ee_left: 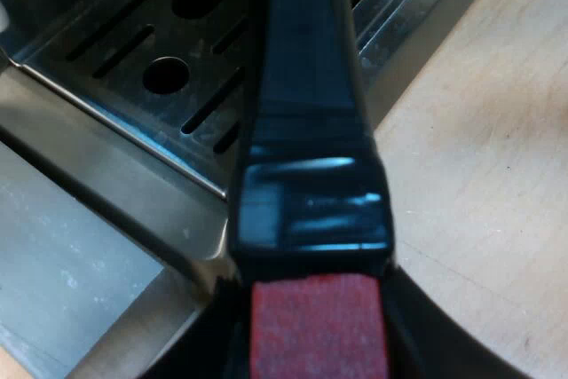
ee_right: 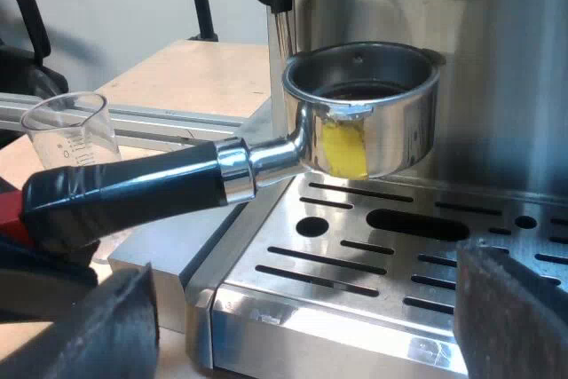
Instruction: Put the handle in the coffee machine
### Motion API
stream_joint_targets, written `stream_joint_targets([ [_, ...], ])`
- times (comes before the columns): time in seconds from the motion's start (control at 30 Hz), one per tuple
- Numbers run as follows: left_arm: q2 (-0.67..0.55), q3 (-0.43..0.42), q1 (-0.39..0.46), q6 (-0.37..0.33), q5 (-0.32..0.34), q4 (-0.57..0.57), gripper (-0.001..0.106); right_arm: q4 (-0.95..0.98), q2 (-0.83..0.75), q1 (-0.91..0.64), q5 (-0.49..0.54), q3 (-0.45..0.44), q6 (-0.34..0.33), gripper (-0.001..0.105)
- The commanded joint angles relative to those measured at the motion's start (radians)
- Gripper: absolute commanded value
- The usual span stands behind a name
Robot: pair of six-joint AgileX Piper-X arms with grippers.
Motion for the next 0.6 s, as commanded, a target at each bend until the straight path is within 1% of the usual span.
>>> stream_joint_targets([
  [0.03, -0.010, -0.014, 0.001, 0.008, 0.055, -0.036, 0.000, -0.014, -0.002, 0.003, 0.011, -0.008, -0.012, 0.070],
  [0.6, -0.010, -0.014, 0.001, 0.008, 0.055, -0.036, 0.000, -0.014, -0.002, 0.003, 0.002, -0.008, -0.012, 0.070],
])
